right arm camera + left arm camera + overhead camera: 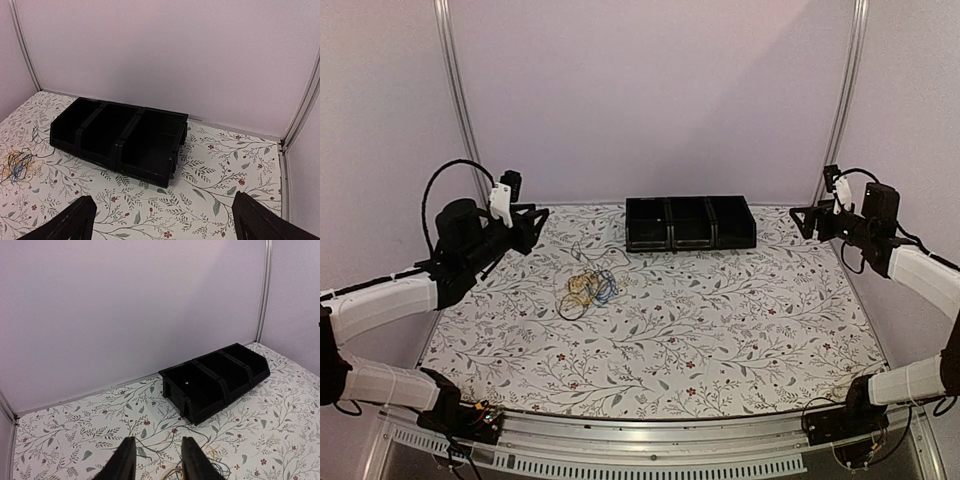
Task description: Untangle the cables
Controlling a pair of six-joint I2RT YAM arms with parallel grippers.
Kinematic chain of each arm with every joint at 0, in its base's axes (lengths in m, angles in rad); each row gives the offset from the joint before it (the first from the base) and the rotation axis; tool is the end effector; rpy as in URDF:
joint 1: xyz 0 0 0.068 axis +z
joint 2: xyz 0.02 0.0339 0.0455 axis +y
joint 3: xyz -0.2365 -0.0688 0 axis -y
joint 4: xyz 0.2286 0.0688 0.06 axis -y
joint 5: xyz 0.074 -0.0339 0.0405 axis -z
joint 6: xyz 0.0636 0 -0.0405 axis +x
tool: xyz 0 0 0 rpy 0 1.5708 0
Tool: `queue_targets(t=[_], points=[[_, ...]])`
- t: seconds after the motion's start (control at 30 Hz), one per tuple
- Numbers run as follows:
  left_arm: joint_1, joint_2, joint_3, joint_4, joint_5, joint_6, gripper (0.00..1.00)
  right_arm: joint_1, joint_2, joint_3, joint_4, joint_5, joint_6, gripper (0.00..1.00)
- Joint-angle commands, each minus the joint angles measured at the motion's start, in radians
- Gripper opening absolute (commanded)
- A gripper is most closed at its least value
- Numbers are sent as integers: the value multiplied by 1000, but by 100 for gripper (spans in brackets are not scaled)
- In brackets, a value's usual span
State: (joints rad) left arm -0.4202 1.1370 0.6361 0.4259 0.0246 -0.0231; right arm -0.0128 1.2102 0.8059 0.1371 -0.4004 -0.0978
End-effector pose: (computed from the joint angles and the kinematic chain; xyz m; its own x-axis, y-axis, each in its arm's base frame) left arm 0.2615 -0.1186 0.2606 -0.0783 0.0097 -0.9969 0.4285 0.9032 -0.0249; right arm 0.2985 0.0210 0.2650 -0.2272 -0.0870 -0.9700 -0.3882 0.9215 0.0082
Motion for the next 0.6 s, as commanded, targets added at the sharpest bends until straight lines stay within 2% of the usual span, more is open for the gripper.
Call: queue_targets(t=[0.0,0.07,0.13,0.27,0.43,0.57], points=[[-11,79,63,-96,48,-71,76,-4,-12,-68,-39,-177,-179,99],[-11,122,118,-185,-14,-96,85,-4,-19,-88,-50,-231,-251,99],[-11,180,181,-276,-91,-120,88,-4,-21,-85,-71,-279,-285,99],[-11,277,277,-454,-130,-192,93,-4,-8,-59,-136,-322,-348,99],[-21,305,283,-548,-213,-320,93,-5,-14,-57,-186,-363,-392,96],[-20,352,288,-584,-200,-413,91,-4,-25,-62,-193,-380,-407,95]])
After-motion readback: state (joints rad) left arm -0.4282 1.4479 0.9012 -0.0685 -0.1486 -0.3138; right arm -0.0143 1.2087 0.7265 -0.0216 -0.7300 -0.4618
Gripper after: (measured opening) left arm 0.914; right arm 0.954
